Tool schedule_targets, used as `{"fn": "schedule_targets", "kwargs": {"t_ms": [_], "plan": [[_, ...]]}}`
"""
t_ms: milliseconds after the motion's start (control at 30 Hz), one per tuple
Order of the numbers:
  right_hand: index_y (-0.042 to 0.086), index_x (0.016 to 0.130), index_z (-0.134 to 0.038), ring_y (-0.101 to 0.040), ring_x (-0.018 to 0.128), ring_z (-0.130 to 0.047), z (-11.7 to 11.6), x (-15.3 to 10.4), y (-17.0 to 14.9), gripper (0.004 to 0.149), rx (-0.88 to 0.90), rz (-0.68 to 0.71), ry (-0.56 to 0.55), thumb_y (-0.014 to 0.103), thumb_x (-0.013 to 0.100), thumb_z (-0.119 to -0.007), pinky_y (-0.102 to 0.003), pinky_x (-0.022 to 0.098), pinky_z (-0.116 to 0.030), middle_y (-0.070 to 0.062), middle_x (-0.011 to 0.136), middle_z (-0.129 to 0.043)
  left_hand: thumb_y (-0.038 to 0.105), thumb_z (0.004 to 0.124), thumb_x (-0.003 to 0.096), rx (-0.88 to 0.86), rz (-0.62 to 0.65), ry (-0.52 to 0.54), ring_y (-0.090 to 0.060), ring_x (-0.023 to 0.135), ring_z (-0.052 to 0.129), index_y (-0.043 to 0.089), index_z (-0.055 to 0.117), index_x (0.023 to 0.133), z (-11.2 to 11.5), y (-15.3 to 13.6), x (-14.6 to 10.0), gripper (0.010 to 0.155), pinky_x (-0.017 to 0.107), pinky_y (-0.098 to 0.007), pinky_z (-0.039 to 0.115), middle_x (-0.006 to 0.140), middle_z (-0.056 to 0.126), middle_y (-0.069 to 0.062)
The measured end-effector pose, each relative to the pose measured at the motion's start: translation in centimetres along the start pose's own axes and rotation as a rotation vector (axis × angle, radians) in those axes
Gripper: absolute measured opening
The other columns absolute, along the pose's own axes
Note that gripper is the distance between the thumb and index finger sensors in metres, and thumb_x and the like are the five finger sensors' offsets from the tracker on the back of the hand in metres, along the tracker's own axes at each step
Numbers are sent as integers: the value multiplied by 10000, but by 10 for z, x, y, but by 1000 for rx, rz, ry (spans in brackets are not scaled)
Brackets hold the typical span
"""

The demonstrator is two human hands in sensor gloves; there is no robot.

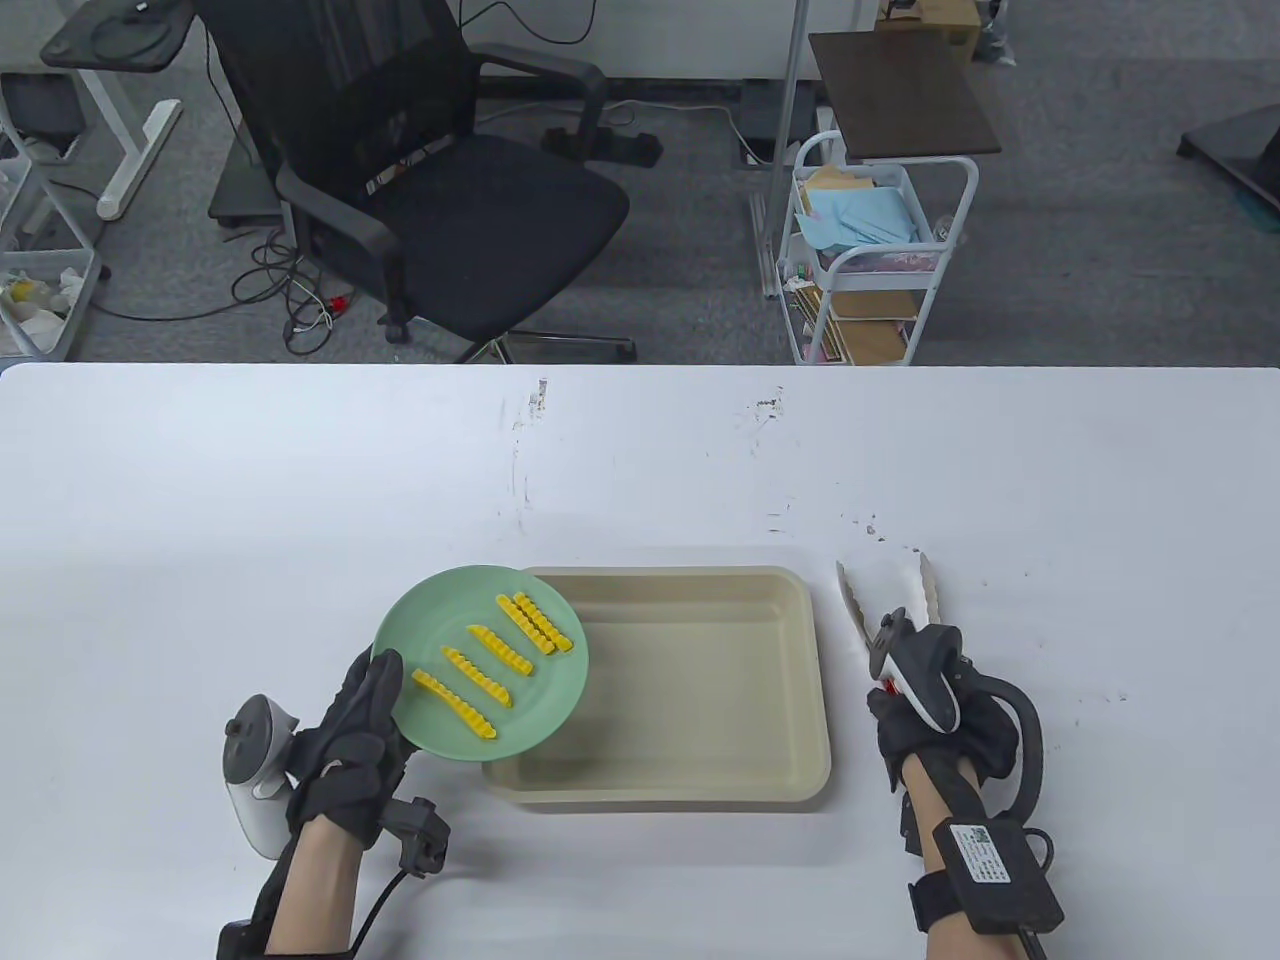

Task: Hold plate and receive fries gripped by tongs from baking tray

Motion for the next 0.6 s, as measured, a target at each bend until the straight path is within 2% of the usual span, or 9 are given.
{"fn": "schedule_targets", "kwargs": {"t_ms": [133,200,233,267,367,533,600], "plan": [[82,1022,-418,-345,584,-966,4,-3,-6,934,40,-1,29,724,365,-591,-502,353,-839,-101,840,-782,384,465,651,-3,-1,-1,-320,631,882,8,220,1087,0,0,0,626,523,-591,679,925,629,-161],[100,1043,-314,-366,672,-918,12,-8,-10,959,94,5,38,727,367,-581,-524,402,-814,-144,937,-666,385,465,651,-1,-1,-1,-318,631,882,10,220,1087,0,0,0,625,523,-590,679,925,629,-160],[138,1049,-266,-385,711,-890,22,-13,-12,941,143,23,-17,714,377,-586,-539,426,-798,-154,979,-594,383,465,651,-1,-2,0,-321,630,882,7,220,1087,0,0,0,625,522,-591,678,924,629,-163],[158,1049,-266,-407,730,-875,35,-19,-13,916,203,45,-118,692,386,-603,-556,439,-788,-156,991,-570,384,465,651,0,-4,1,-320,629,882,8,221,1087,0,-1,0,625,521,-590,679,923,631,-163],[178,1048,-277,-461,806,-807,61,-41,-7,873,320,162,-295,646,404,-636,-597,480,-753,-148,1024,-511,385,464,652,1,-9,0,-322,621,883,4,223,1087,0,-1,0,626,515,-588,680,920,634,-164],[230,1056,-286,-427,996,-543,67,-72,18,833,323,350,-393,636,418,-637,-674,618,-569,-108,1072,-407,384,464,650,15,-19,5,-318,609,889,7,232,1087,0,-3,1,621,507,-584,685,915,644,-161],[235,1055,-323,-425,1003,-534,67,-83,24,820,349,393,-468,633,415,-643,-684,626,-553,-104,1072,-419,384,464,650,22,-27,7,-317,601,892,9,239,1088,0,-5,1,619,502,-582,689,911,652,-159]]}}
Point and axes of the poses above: the tracker on the back of each hand, its own y axis roughly to the thumb side, its own x axis roughly from the wrist to the fingertips, z = x × y, the point moved 4 cm from there along x, roughly from the wrist to the fingertips
